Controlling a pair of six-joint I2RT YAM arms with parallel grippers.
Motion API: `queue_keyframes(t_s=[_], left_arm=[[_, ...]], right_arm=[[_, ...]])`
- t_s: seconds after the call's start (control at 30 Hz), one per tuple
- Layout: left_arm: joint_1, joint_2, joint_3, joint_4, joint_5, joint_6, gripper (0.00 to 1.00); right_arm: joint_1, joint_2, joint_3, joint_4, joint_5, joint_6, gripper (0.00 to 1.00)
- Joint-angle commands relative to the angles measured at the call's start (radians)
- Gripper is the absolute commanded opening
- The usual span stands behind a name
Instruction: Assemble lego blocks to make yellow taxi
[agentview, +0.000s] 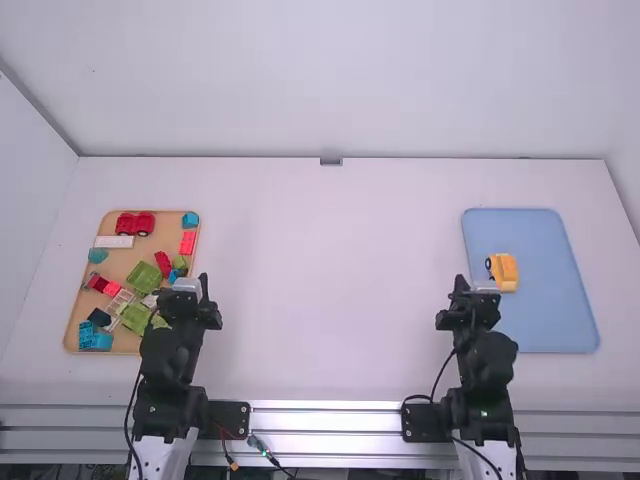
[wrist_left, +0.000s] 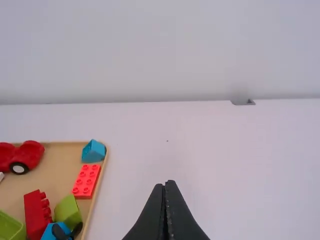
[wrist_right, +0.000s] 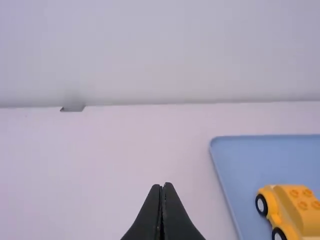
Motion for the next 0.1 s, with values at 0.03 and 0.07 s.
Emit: queue_keyframes(t_s=[0.03,0.07], left_arm=[[0.003,-0.008,-0.011,-0.002,-0.002,-0.006,0.0],[0.003,-0.008,-0.011,-0.002,-0.002,-0.006,0.0]], right_arm=[[-0.003,-0.027,-0.012,-0.005,0.004,0.004,0.0],[-0.003,-0.027,-0.012,-0.005,0.004,0.004,0.0]])
